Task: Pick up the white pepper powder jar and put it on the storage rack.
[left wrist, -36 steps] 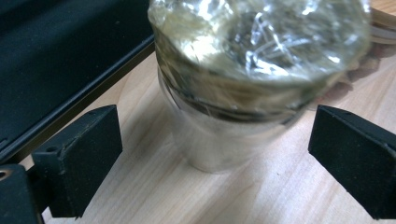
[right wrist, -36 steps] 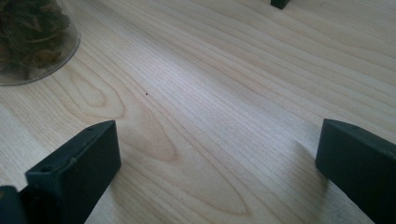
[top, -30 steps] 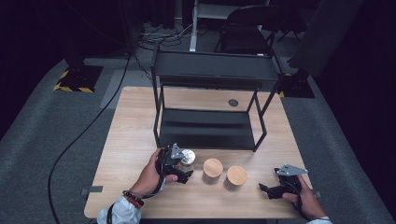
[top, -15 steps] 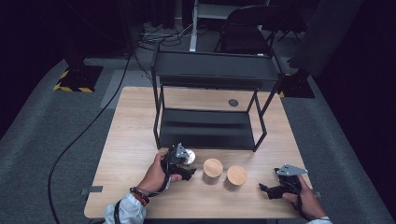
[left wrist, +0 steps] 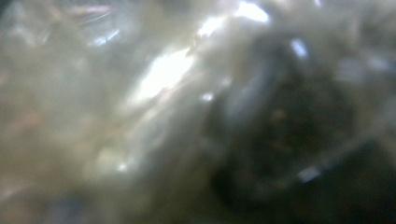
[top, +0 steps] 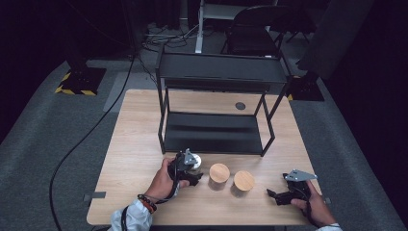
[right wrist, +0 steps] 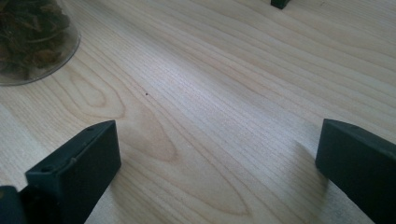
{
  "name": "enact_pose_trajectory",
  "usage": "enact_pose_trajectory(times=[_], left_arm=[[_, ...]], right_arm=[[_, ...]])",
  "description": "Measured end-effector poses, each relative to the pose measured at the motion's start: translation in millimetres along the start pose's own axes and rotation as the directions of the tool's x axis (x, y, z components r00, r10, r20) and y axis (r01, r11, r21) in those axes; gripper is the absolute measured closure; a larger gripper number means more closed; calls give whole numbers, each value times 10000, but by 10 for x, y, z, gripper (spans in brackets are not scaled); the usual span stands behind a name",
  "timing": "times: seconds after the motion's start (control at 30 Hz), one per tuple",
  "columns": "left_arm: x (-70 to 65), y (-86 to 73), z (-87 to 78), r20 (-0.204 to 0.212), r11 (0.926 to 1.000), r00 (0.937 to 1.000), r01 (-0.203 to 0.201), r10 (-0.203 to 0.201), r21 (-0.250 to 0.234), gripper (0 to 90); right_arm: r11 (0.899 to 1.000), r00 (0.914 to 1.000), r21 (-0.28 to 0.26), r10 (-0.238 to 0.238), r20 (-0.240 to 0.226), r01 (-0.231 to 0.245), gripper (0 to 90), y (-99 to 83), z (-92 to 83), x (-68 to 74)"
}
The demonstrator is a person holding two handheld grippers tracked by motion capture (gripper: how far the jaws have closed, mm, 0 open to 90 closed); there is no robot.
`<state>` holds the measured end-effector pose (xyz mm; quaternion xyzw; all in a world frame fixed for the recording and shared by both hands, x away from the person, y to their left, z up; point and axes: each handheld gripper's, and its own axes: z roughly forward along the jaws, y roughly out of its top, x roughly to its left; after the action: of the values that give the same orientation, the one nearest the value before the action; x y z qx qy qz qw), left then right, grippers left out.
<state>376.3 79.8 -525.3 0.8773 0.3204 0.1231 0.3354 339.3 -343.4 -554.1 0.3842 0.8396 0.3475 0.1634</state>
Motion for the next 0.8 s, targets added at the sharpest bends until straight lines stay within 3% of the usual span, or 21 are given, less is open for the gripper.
enact_pose_trajectory(times=[0.8], left_arm=[[43,139,-136,-416,9995,9989,227,-235,-205,299]], right_arm=[[10000,10000,-1,1,0,-1,0,0,0,0]])
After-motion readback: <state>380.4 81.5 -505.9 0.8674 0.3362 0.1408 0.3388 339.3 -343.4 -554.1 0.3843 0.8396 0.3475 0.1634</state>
